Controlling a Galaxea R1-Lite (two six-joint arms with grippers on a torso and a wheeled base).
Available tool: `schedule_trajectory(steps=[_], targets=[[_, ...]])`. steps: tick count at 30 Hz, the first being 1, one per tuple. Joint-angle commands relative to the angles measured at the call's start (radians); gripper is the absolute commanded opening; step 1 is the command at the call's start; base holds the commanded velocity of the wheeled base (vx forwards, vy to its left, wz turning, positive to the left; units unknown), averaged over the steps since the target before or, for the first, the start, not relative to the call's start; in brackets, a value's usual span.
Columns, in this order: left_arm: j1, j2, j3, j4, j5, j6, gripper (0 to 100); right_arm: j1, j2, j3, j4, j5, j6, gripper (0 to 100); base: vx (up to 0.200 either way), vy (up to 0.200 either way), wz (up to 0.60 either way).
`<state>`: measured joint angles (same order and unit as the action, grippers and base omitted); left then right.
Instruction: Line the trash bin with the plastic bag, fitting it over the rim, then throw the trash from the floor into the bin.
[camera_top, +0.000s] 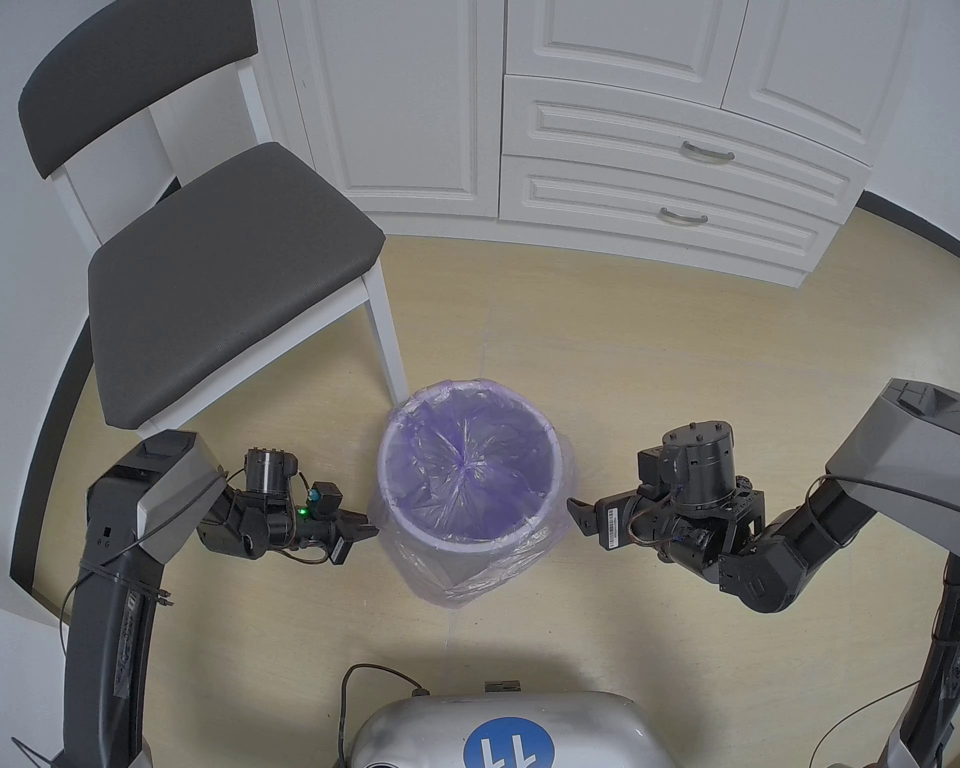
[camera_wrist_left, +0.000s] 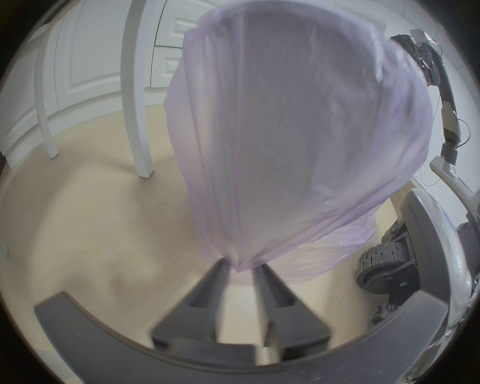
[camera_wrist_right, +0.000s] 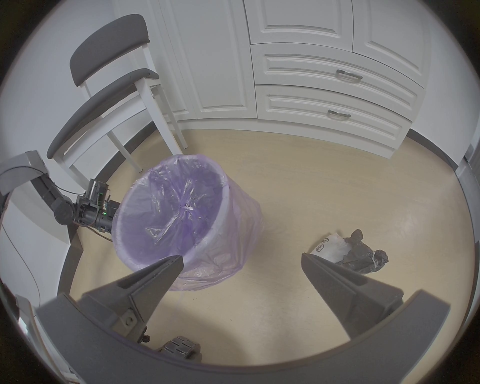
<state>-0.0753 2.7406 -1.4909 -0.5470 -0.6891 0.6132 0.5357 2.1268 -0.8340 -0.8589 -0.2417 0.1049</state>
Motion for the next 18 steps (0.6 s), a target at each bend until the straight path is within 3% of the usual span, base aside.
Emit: schedule_trajectory(steps=[1, 7, 13, 18], targets=[[0.006, -0.076, 0.086, -0.031, 0.000, -0.003, 100, 0.007, -0.027, 0.023, -0.002, 0.002, -0.008, 100, 0.000, 0.000, 0.00], [0.025, -0.144, 0.210, -0.077, 0.030, 0.014, 100, 0.007, -0.070, 0.039, -0.002, 0.002, -0.027, 100, 0.000, 0.000, 0.00], [0.020, -0.236, 0.376, -0.183, 0.142, 0.028, 100, 0.003, -0.130, 0.092, -0.002, 0.002, -0.080, 100, 0.000, 0.000, 0.00], [-0.001, -0.331, 0.609, -0.355, 0.350, 0.094, 100, -0.002, -0.212, 0.154, -0.002, -0.011, -0.145, 100, 0.000, 0.000, 0.00]])
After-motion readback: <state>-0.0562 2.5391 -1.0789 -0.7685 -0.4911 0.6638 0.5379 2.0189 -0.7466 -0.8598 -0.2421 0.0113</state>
